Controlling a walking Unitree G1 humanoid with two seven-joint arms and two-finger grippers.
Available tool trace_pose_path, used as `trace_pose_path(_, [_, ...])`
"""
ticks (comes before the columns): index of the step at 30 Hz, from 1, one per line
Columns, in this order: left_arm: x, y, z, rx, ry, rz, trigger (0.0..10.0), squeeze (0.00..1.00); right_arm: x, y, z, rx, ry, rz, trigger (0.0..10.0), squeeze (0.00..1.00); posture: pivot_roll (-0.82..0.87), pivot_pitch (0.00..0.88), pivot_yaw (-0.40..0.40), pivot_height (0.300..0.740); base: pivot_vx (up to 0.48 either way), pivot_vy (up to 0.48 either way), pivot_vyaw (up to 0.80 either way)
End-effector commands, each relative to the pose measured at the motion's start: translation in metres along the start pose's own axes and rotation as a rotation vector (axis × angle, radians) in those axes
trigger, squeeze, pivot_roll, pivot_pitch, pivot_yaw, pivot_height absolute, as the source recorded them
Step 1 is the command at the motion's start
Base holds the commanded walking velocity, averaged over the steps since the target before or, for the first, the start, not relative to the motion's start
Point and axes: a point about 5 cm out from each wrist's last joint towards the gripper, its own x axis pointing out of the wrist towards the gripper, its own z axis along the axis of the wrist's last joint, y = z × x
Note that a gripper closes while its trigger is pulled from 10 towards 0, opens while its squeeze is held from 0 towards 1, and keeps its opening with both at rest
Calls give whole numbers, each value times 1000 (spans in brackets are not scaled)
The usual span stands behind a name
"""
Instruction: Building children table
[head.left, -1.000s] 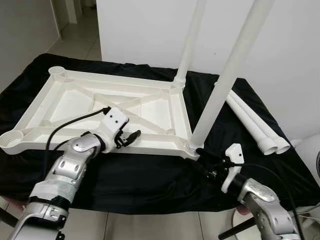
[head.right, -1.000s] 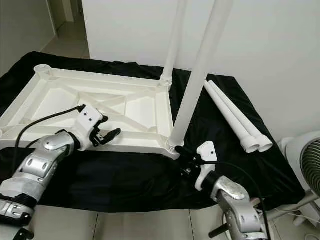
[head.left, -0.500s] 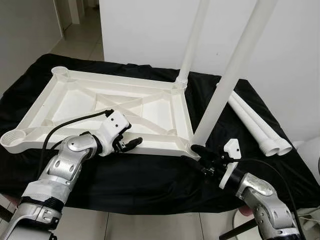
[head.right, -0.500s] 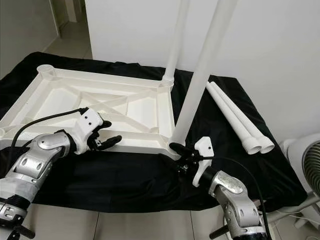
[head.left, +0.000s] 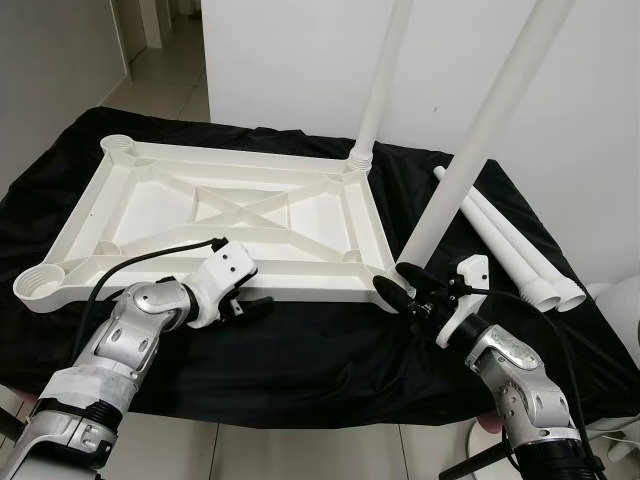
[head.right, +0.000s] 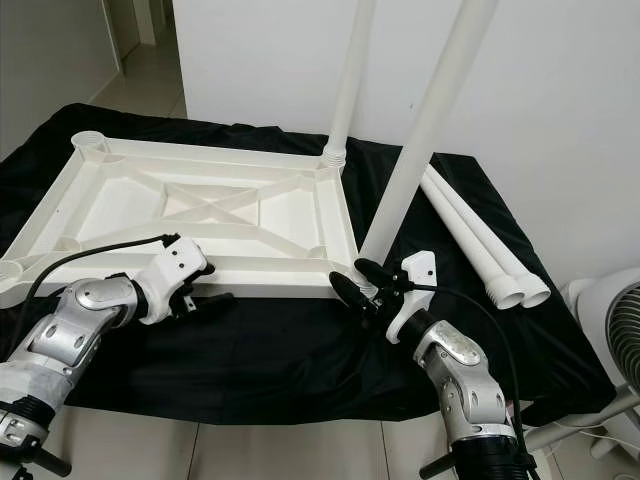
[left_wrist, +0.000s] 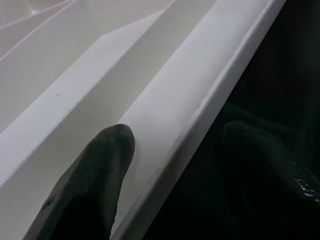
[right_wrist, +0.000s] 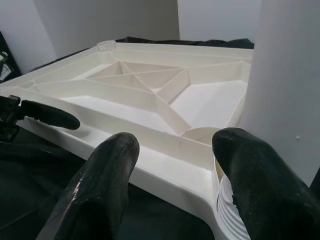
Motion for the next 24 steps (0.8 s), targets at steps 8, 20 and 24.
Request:
trace_pose_path(8, [15,12,-4,-113,78,265,10000,0,0,10,-1,22,-20,0,10000,0,53,12,-112,740,0,0,0])
trace_pose_path(20, [18,21,4,-145,72,403,0,0,3,8,1,24,-26,-10,10000,0,54,8,-117,740,0,0,0])
trace_pose_path(24, [19,22,4,-139,78,403,0,0,3,8,1,23,-25,-10,10000,0,54,8,-117,740,0,0,0])
